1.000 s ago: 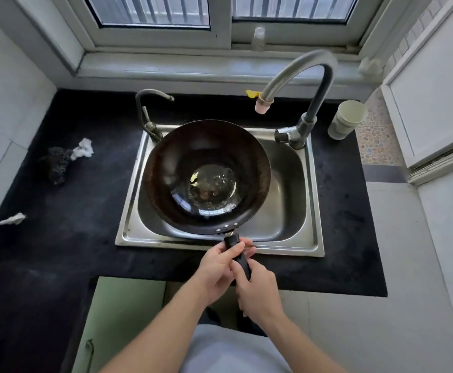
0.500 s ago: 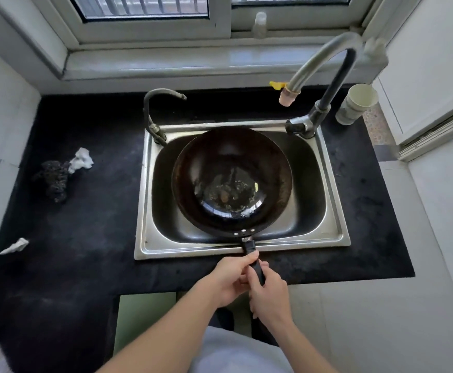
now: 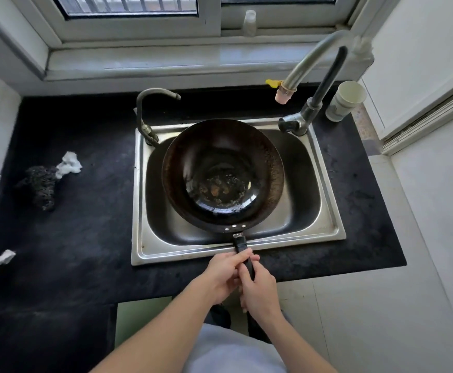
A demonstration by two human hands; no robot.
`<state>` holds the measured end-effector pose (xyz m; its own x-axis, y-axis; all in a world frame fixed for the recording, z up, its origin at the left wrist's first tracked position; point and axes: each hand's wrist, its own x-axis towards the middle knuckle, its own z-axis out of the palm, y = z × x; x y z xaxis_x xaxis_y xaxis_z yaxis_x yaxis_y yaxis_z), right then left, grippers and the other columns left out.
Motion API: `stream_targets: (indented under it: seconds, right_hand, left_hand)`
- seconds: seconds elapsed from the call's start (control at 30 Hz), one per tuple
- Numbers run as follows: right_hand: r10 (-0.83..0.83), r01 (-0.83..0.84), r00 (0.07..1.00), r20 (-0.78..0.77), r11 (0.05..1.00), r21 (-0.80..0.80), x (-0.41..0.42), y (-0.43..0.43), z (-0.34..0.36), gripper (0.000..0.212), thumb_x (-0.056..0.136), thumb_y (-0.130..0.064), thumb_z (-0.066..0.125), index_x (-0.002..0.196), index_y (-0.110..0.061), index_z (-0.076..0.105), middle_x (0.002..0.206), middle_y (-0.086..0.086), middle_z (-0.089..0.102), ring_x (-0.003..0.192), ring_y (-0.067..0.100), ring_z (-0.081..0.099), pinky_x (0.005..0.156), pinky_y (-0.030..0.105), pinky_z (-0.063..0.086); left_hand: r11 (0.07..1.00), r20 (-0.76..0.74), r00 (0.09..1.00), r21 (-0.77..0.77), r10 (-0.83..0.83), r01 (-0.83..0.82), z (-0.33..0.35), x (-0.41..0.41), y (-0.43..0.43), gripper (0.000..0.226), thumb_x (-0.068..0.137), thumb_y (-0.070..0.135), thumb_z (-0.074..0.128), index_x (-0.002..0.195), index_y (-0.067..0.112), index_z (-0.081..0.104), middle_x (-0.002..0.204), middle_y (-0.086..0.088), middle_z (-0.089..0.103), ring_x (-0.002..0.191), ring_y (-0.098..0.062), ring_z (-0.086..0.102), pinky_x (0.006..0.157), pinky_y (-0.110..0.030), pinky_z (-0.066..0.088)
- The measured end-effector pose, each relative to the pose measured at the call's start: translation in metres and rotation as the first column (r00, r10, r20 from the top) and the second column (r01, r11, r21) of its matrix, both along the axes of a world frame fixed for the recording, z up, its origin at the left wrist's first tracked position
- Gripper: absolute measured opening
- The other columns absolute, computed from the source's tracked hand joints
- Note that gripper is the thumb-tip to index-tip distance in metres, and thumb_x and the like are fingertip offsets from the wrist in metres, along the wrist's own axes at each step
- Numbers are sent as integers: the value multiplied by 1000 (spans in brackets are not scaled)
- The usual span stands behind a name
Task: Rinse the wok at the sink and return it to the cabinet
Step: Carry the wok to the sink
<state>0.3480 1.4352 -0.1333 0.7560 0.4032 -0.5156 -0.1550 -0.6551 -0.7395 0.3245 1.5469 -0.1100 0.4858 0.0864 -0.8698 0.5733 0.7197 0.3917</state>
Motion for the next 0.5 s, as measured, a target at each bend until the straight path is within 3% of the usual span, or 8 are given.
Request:
stream_targets:
  seconds: [0.1,0.2,0.27,0.33,0.4,0.5]
  right_hand:
    - [40,-41,999,-35,999,-30,4,-2,8,14,98,-32,53,95,-25,65,79,-2,71,73,12,68,71,46,60]
    - [205,-213,977,-67,963,-164,29,-10,21,40,86,-56,47,77,-24,68,73,-2,71,73,15,67,73,46,58]
    - [353,-349,935,-46,881,-320,56,-12,33,53,80,-67,41,71,-22,68,70,-2,70,72,19,66,70,39,54]
    - [390,-340,920,45,849,-405,91,-9,43,50,80,-62,45,65,-18,63,64,-2,66,70,22,64,66,35,50]
    - [369,-282,912,179,882,-378,131,-2,51,40,84,-51,49,63,-19,61,63,-3,64,69,21,64,69,38,55]
    - [323,-243,884,338,935,-257,192,14,64,16,92,-34,58,93,-22,69,89,-2,69,83,16,63,76,31,52]
  left_hand:
    - [999,-5,1000,43,30,-30,-5,1,-4,23,93,25,65,100,5,77,95,-8,78,77,-15,70,67,-29,53]
    - [996,-35,998,71,57,-54,-6,7,-8,22,94,22,64,98,2,73,85,-9,74,68,-15,67,59,-26,50]
    - [993,-30,996,90,81,-78,-5,9,-13,20,95,20,63,97,2,71,80,-8,73,68,-17,69,57,-28,53]
    - [985,-15,988,82,152,-150,-5,10,-17,20,96,17,62,101,-1,68,81,-10,72,75,-20,73,71,-37,60]
    - [970,-16,971,58,238,-237,-6,10,-22,20,95,16,63,101,-3,66,84,-13,69,80,-23,74,82,-45,60]
    - [949,-30,949,46,313,-311,-6,12,-28,19,94,16,63,93,-2,65,76,-10,63,67,-19,64,73,-39,58]
